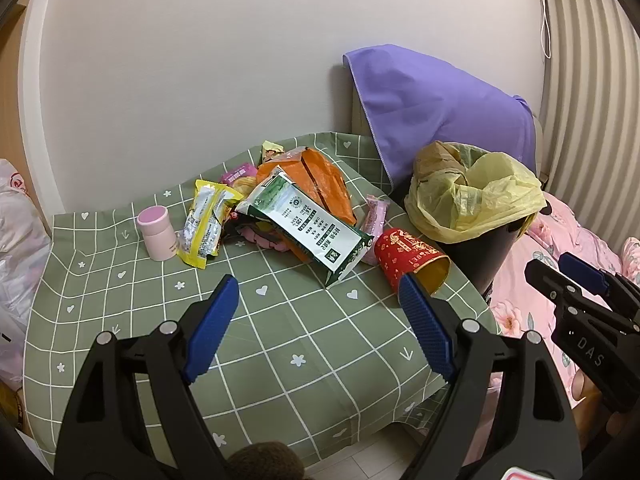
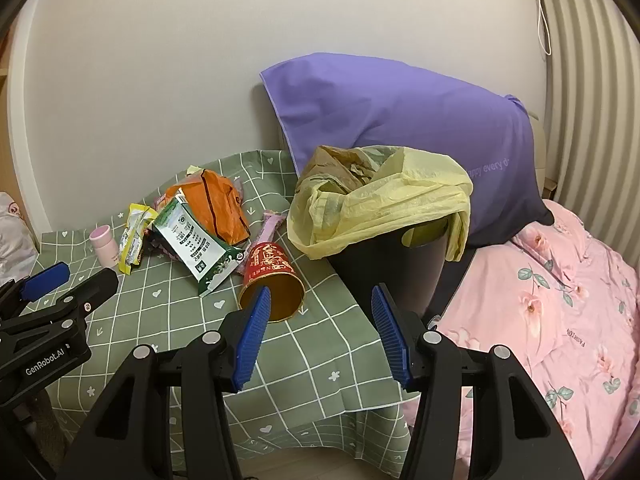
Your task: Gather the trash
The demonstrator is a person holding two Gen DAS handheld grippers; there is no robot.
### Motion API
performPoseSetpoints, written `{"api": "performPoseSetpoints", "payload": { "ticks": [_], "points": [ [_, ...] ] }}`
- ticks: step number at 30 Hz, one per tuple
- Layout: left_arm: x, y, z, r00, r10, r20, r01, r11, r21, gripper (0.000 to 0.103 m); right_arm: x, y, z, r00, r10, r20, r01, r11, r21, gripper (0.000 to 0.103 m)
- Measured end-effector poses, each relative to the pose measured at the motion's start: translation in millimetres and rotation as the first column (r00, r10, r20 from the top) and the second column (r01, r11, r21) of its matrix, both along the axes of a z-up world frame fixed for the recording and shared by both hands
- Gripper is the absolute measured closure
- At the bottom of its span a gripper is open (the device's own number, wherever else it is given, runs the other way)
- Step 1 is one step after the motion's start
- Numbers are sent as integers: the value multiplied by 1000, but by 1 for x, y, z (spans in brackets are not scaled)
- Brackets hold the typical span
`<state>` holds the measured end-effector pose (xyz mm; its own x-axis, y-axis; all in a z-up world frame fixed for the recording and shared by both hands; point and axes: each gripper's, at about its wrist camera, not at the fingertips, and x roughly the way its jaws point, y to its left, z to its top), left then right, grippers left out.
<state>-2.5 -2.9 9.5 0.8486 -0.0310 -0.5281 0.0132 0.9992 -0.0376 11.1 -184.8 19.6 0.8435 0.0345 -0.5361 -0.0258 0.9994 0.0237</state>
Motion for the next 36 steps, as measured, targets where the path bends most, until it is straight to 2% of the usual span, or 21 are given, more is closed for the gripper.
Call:
{"api": "performPoseSetpoints", "payload": {
  "ticks": [36],
  "points": [
    [0, 0, 0, 1000, -2, 1, 2, 1000, 3, 25, -1, -4, -1, 1000, -1, -2, 1, 1000, 9, 53]
  ]
}}
